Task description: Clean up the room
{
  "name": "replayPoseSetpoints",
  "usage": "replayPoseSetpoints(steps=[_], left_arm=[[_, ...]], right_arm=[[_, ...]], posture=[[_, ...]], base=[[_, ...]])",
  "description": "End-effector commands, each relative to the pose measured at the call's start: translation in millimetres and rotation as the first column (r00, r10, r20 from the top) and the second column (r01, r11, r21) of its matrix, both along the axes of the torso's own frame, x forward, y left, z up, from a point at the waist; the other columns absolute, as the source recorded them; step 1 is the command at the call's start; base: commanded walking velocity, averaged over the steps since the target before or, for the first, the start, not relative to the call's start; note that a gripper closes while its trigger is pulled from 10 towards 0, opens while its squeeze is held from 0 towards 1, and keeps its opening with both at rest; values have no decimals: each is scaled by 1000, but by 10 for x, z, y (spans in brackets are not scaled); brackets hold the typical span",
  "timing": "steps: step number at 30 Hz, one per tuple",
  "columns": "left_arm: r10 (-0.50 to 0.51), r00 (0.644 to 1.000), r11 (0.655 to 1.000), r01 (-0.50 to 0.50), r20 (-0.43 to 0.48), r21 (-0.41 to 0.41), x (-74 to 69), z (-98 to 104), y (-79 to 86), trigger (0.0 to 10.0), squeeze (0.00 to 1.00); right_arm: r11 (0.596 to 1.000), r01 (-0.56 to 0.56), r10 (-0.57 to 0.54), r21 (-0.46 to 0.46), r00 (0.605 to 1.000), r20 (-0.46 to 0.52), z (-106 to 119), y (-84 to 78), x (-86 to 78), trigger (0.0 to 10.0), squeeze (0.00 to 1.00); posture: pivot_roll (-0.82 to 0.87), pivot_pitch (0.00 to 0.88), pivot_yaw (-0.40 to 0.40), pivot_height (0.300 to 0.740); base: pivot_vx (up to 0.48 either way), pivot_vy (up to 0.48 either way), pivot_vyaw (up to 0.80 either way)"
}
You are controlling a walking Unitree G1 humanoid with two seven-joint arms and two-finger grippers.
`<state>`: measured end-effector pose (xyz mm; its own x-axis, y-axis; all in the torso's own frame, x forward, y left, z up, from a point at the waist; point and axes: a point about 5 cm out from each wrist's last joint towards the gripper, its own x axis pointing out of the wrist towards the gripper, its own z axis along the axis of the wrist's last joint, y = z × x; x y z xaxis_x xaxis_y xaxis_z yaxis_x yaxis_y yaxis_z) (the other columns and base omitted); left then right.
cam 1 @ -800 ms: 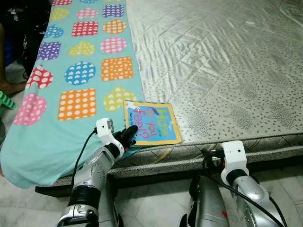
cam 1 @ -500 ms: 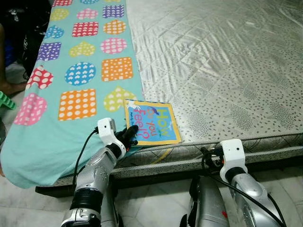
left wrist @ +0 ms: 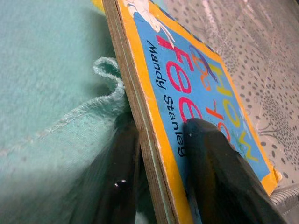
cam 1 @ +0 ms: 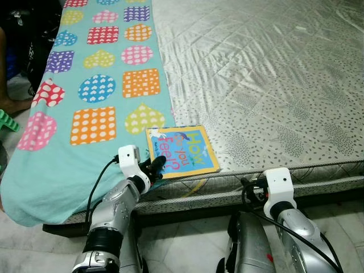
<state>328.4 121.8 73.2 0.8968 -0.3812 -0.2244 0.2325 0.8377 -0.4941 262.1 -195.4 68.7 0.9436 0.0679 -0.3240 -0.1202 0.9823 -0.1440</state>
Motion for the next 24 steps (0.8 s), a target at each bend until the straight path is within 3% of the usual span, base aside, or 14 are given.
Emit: replayPoseSetpoints(steps=[1,6,14,15,16,21,23,24], left_arm=[[3,1000,1000,-3,13,27,30,47,11,10000,0],[-44,997,999,44,65,5,92,242,-147,10000,0],[-72,996,997,74,58,-31,86,241,-238,10000,0],[-72,996,996,74,52,-40,82,235,-241,4980,0],[-59,998,992,62,26,-108,77,211,-251,0,0],[-73,997,969,71,0,-236,86,231,-297,0,0],[-82,997,962,79,0,-262,96,256,-322,1647,0],[-82,997,962,79,0,-262,96,256,-322,1647,0]], right_arm=[[1000,-2,2,1,1000,-10,-21,-5,-12,10000,0],[1000,-2,2,1,1000,-8,-24,-2,-4,10000,0],[1000,-1,1,-1,1000,-4,-19,4,13,10000,0],[1000,-1,1,-1,1000,-4,-20,5,14,10000,0],[1000,-1,1,-2,1000,-3,-19,9,17,10000,0],[1000,2,-2,-5,1000,1,-16,6,17,10000,0],[1000,2,-2,-7,1000,2,-16,5,17,10000,0],[1000,2,-2,-7,1000,2,-16,5,17,10000,0]], posture=[[-155,162,24,531],[-157,160,28,531],[-157,158,27,531],[-156,156,28,531],[-156,156,28,531],[-158,154,29,531],[-159,153,29,531],[-159,153,29,531]], base=[[0,0,0],[0,0,0],[0,0,0],[0,0,0],[0,0,0],[0,0,0],[0,0,0],[0,0,0]])
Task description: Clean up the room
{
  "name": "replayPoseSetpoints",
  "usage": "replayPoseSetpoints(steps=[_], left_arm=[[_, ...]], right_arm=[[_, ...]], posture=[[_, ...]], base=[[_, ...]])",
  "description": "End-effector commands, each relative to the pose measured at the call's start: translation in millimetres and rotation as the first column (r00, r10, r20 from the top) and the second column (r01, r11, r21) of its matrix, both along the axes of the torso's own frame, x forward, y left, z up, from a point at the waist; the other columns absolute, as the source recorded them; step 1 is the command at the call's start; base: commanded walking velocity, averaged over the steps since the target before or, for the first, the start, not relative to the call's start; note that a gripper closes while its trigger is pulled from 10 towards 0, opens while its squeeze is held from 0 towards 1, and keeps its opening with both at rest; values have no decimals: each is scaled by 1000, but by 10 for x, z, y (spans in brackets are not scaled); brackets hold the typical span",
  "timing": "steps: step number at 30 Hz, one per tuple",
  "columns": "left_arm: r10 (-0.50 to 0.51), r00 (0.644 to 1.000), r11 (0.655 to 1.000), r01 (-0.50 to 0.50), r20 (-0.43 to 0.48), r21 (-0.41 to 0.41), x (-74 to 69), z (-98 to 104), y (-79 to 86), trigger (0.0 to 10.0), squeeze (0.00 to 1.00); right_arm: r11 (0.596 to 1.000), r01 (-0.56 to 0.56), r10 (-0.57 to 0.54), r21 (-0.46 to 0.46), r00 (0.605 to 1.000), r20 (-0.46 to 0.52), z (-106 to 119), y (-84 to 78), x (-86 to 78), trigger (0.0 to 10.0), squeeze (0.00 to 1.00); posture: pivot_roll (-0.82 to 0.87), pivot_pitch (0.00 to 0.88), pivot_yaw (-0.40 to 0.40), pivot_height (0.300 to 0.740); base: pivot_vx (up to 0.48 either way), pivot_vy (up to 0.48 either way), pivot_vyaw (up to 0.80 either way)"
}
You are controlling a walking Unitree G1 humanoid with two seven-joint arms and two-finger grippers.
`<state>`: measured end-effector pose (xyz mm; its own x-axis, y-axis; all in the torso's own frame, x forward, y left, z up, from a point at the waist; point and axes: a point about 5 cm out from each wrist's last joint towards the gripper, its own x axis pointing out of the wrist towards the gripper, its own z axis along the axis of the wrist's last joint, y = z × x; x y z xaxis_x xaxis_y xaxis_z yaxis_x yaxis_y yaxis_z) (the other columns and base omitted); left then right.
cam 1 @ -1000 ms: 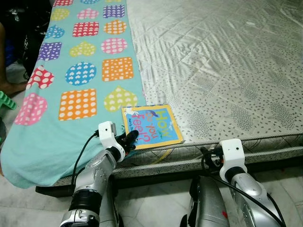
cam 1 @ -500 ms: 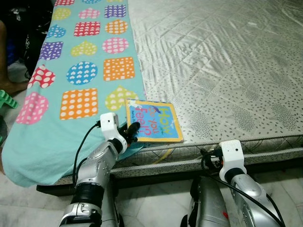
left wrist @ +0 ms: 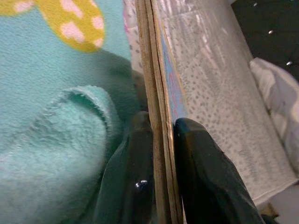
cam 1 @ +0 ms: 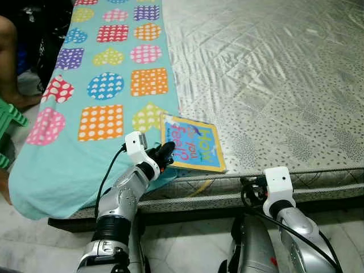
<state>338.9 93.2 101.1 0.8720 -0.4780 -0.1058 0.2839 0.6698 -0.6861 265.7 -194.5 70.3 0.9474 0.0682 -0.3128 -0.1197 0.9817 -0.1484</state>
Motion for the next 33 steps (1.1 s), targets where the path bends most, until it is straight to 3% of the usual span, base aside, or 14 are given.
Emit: replayPoseSetpoints(steps=[1,2,4,7,16,20,24,26,27,29,30,33], left_arm=[[-31,999,999,31,-18,-27,-5,0,-55,2667,0],[-46,999,998,45,-11,-40,-4,31,-74,3059,0],[-58,998,997,58,-3,-54,-3,62,-92,2941,0],[-47,999,998,46,-15,-50,4,60,-87,471,0],[35,990,985,-58,-139,-161,34,-43,-4,0,0],[60,987,978,-87,-146,-191,37,-62,33,0,0],[108,993,975,-116,-52,-188,27,-2,128,0,0],[126,992,982,-123,13,-145,-7,36,189,0,0],[160,984,983,-152,76,-102,-53,81,269,0,0],[168,980,984,-161,103,-77,-76,98,306,0,0],[196,973,981,-192,125,-42,-133,108,379,0,0],[215,963,974,-224,166,39,-219,110,459,0,0]], right_arm=[[1000,3,-3,-7,1000,-9,-33,-6,-19,10000,0],[1000,2,-2,-8,1000,-8,-33,-6,-19,10000,0],[1000,2,-2,-10,1000,-9,-34,-7,-18,10000,0],[1000,0,-1,-12,1000,-9,-34,-6,-18,10000,0],[1000,3,-3,-17,1000,-11,-45,-2,0,10000,0],[1000,3,-3,-16,1000,-9,-48,3,14,10000,0],[1000,6,-6,-1,1000,22,-14,17,48,10000,0],[999,14,-16,36,998,55,29,27,73,10000,0],[992,38,-49,120,995,82,82,46,102,10000,0],[984,53,-69,171,994,89,101,60,121,10000,0],[966,83,-104,245,992,73,107,91,154,10000,0],[940,101,-127,324,990,59,124,158,208,10000,0]], posture=[[-159,150,29,531],[-159,150,29,531],[-157,148,27,531],[-156,147,28,531],[-157,134,30,531],[-156,120,32,531],[-152,96,36,531],[-145,81,38,531],[-136,66,42,531],[-133,59,44,531],[-124,37,49,531],[-116,20,56,531]], base=[[0,0,0],[0,0,0],[0,0,0],[0,0,0],[0,0,0],[0,0,0],[0,0,0],[0,0,0],[0,0,0],[0,0,0],[0,0,0],[0,0,0]])
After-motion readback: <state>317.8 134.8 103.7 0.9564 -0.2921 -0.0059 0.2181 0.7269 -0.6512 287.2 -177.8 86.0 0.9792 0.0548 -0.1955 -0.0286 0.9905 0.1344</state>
